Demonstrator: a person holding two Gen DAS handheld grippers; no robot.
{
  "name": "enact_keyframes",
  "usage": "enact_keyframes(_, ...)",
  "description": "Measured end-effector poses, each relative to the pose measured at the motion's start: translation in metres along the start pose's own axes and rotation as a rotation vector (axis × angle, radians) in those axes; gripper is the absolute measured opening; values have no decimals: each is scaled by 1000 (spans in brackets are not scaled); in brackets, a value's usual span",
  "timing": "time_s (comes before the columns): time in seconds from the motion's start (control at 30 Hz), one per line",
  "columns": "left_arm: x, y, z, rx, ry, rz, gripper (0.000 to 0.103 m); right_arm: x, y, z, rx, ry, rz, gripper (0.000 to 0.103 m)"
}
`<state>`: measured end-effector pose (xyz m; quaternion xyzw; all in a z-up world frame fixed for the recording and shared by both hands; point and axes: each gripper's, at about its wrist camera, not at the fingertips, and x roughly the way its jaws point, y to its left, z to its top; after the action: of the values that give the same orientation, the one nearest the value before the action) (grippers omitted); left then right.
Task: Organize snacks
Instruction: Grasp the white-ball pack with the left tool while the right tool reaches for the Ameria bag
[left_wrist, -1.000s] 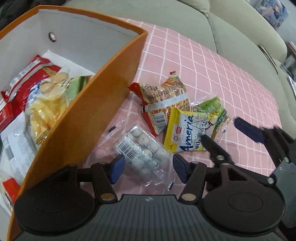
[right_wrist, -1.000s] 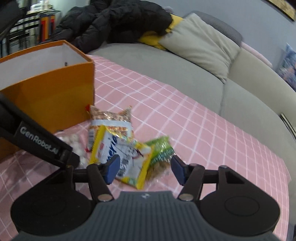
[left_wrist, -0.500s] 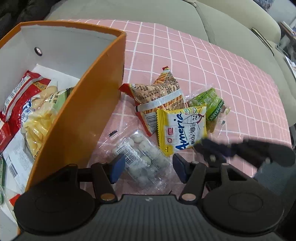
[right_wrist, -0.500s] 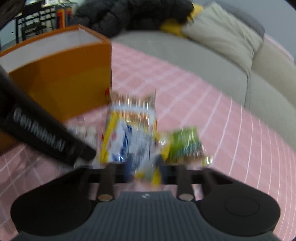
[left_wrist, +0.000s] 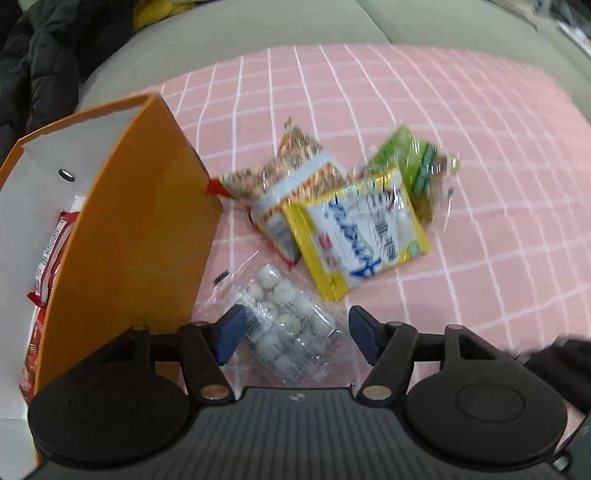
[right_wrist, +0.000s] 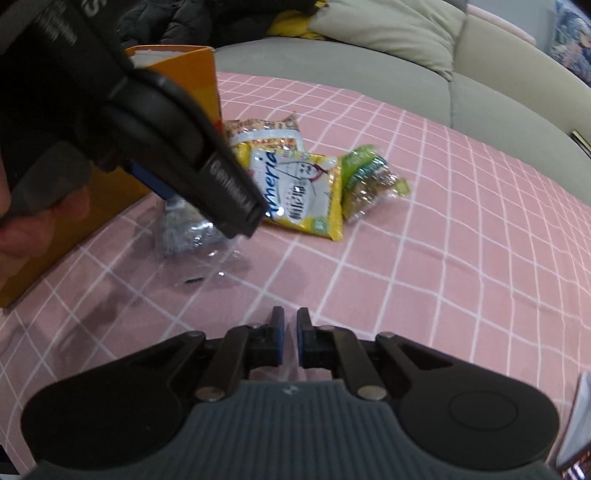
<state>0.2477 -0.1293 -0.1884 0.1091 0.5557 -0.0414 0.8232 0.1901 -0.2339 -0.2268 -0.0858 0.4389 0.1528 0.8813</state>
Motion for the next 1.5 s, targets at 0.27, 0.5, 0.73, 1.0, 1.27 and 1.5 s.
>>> enact_keyframes(0.27, -9, 11, -26, 36, -61, -52, 52, -13, -23, 6, 99, -69, -27, 6)
enact_keyframes(0.5, -15, 16, -41, -25, -84, -42, 54, -7, -17, 39, 34, -146, 37, 37)
enact_keyframes(0.73, -13, 34, -42, -139, -9, -83, 64, 15, -10, 78, -214, -170, 46, 52)
enact_keyframes(1.0, -10, 48, -43, -192, 9, -115, 66, 44, -2, 106, -234, -118, 112, 54)
enact_keyframes(1.27, -9, 56, -45, -195, 2, -148, 57, 55, -10, 82, -131, -4, 162, 27)
enact_keyframes(1.5, -12, 52, -48, -129, -3, -164, 56, 31, -23, 50, 72, 34, 119, 26)
